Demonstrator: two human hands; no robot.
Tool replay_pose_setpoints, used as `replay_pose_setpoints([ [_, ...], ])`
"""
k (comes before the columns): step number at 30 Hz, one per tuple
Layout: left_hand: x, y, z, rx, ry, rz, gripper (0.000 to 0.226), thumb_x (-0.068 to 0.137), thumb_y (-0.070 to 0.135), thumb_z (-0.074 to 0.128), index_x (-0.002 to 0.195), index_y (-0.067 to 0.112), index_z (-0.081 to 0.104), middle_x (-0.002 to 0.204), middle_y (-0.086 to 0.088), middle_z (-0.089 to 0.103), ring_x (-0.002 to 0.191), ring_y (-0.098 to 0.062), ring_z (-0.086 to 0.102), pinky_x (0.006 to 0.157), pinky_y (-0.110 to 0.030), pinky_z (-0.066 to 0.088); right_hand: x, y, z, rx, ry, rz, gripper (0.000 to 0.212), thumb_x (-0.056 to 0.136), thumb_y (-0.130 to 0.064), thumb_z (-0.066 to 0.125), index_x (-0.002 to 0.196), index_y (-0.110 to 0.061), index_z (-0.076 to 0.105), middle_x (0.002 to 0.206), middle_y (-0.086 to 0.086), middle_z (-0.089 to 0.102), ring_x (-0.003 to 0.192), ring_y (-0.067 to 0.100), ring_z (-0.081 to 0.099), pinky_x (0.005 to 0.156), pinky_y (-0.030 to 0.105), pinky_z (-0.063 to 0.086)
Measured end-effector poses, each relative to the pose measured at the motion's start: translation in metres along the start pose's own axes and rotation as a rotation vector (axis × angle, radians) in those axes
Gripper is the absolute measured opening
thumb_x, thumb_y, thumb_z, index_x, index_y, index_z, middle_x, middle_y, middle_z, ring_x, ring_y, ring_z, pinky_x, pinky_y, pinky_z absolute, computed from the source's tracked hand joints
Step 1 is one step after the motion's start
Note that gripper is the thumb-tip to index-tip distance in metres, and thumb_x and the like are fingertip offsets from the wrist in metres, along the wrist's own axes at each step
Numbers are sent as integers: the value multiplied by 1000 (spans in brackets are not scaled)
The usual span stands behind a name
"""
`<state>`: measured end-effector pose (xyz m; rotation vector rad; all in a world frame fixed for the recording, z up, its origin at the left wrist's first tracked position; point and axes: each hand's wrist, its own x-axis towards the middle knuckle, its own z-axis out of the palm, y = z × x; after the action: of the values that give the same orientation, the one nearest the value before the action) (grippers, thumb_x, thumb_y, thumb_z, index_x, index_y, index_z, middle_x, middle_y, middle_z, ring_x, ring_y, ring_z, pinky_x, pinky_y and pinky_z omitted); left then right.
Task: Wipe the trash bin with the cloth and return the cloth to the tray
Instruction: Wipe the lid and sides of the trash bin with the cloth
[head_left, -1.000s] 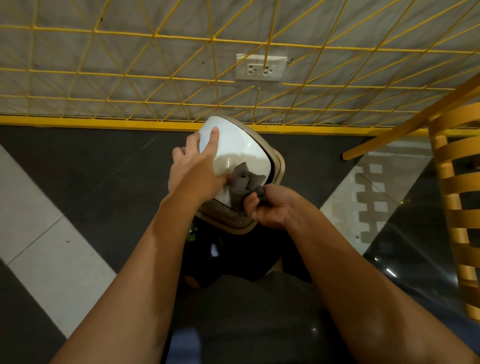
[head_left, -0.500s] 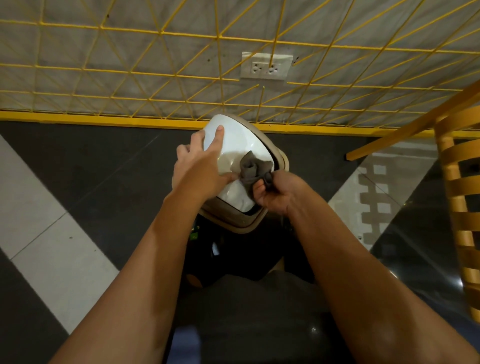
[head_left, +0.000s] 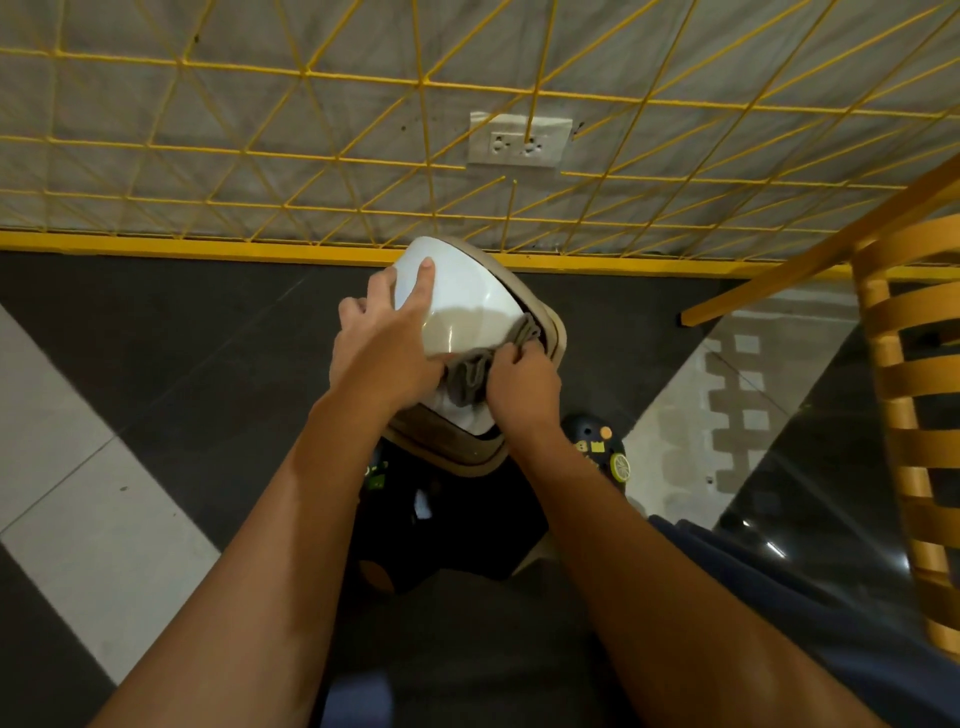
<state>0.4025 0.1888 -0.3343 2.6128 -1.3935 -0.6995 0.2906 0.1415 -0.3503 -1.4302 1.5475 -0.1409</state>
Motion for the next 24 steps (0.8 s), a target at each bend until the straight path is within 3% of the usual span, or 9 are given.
replay_pose_setpoints([
  [3,1,2,-1,-2,-10,-14,89,82,45,62,146,33,2,151,-6,11,126,-34,24,96,-41,37,-22,8,9,-59,-61,-131,51,101,-21,28,148,-9,15,102,20,63,74,21,57,67,31,43],
  [4,1,3,-2,-2,-10,-18,90,81,45,63,146,33,2,151,-5,11,126,-34,24,96,-40,37,-28,12,10,-65,-91,-157,51,100,-22,29,148,-12,15,94,17,62,73,20,57,66,30,44],
  [6,0,4,-2,-9,-7,-27,90,81,46,63,146,34,2,151,-4,11,126,-34,24,97,-40,36,-33,23,2,-52,-146,-194,43,100,-23,33,141,-14,34,83,10,58,65,13,53,60,22,41],
  [8,0,4,-1,-20,-9,-30,90,81,47,62,146,33,2,151,-3,10,127,-34,23,98,-41,36,-33,33,-16,-28,-138,-217,30,98,-23,37,119,-8,53,81,12,60,64,13,54,57,20,43],
  [10,0,3,1,-42,-16,-31,89,82,47,61,146,33,1,152,-2,8,130,-34,21,100,-42,35,-30,44,-34,-43,-50,-207,27,98,-23,37,112,-8,55,80,10,61,64,12,55,56,17,45],
  [12,0,2,3,-62,-15,-34,89,82,47,60,146,34,0,153,0,6,132,-33,17,102,-44,33,-22,54,-48,-172,41,-240,33,99,-24,35,127,-13,47,83,6,60,67,8,55,55,14,43],
  [16,0,3,6,-71,-10,-31,89,82,47,60,146,33,0,154,-1,3,135,-33,13,105,-48,30,-3,71,-51,-594,-50,-331,48,99,-27,29,146,-30,20,111,10,59,94,26,59,79,41,51],
  [19,0,3,5,-76,-9,-31,90,81,46,62,146,33,1,153,-2,5,134,-34,15,104,-49,31,0,82,-42,-867,-112,-386,57,98,-20,31,149,-28,6,125,12,53,98,27,58,75,37,48],
  [24,2,3,5,-71,7,-40,91,80,44,64,146,33,3,152,-2,9,132,-33,19,102,-48,34,-22,103,-25,-890,-188,-479,64,97,-16,35,148,-26,-1,121,11,55,92,24,60,76,37,55],
])
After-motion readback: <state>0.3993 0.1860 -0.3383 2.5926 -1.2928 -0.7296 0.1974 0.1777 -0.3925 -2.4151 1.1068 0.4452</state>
